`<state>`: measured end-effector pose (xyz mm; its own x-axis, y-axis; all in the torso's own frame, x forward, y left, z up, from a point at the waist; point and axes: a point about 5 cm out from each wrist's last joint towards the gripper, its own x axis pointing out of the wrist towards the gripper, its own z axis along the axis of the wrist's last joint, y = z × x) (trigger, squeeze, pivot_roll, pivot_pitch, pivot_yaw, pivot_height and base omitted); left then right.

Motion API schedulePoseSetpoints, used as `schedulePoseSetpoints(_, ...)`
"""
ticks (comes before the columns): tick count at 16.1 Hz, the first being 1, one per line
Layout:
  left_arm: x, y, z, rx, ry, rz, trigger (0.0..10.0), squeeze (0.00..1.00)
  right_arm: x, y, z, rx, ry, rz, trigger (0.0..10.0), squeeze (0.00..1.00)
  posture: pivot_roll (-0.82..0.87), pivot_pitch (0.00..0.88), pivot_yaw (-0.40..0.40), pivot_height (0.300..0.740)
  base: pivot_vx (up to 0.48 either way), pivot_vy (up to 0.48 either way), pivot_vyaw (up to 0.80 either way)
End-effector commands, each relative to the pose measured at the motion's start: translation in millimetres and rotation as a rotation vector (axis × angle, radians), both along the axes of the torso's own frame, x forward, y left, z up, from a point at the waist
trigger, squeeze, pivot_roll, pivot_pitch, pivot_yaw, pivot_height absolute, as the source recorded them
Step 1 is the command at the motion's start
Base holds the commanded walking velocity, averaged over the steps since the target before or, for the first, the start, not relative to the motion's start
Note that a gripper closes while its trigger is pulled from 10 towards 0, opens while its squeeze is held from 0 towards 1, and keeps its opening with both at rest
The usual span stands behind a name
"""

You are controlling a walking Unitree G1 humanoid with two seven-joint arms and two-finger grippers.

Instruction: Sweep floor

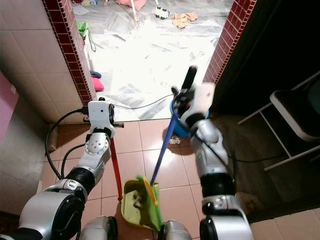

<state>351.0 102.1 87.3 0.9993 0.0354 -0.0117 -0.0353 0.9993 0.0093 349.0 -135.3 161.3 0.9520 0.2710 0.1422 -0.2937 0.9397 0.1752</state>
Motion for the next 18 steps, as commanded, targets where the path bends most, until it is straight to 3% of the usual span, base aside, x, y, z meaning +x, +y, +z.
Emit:
schedulePoseSetpoints(1,-2.6,-3.2,-8,-0.02,0.057,-0.001,10.0,0.0,3.5,-3.4,23,0.021,-0.089,-0.013,10.0,0.0,-0.15,0.044,-0.074,0.74,0.0,0.0,0.0)
schedulePoseSetpoints(6,5.1,9.9,1,-0.095,0.046,0.058,10.0,0.0,8.6,-16.4,33,-0.2,-0.202,-0.081,10.0,0.0,-0.14,0.028,-0.065,0.74,0.0,0.0,0.0)
schedulePoseSetpoints(7,13.4,20.2,15,-0.126,0.004,0.082,10.0,0.0,9.2,-27.4,36,-0.283,-0.243,-0.155,10.0,0.0,-0.13,0.016,-0.057,0.74,0.0,0.0,0.0)
schedulePoseSetpoints(9,18.3,29.3,25,-0.099,-0.037,0.101,10.0,0.0,7.9,-33.1,35,-0.342,-0.258,-0.208,10.0,0.0,-0.12,0.008,-0.05,0.74,0.0,0.0,0.0)
schedulePoseSetpoints(11,22.8,41.2,36,-0.092,-0.069,0.131,10.0,0.0,4.9,-41.1,18,-0.398,-0.203,-0.275,10.0,0.0,-0.11,0.0,-0.042,0.74,0.0,0.0,0.0)
schedulePoseSetpoints(14,29.7,53.9,63,-0.131,-0.178,0.166,10.0,0.0,-3.5,-40.4,-15,-0.418,-0.093,-0.294,10.0,0.0,-0.09,0.0,-0.035,0.74,0.0,0.0,0.0)
schedulePoseSetpoints(15,32.4,57.9,87,-0.119,-0.274,0.163,10.0,0.0,-9.2,-36.0,-32,-0.411,-0.042,-0.289,10.0,0.0,-0.07,0.0,-0.034,0.74,0.0,0.0,0.0)
schedulePoseSetpoints(18,33.5,62.1,121,-0.077,-0.401,0.136,10.0,0.0,-14.2,-25.0,-50,-0.4,0.001,-0.304,10.0,0.0,-0.04,0.0,-0.025,0.74,0.0,0.0,0.0)
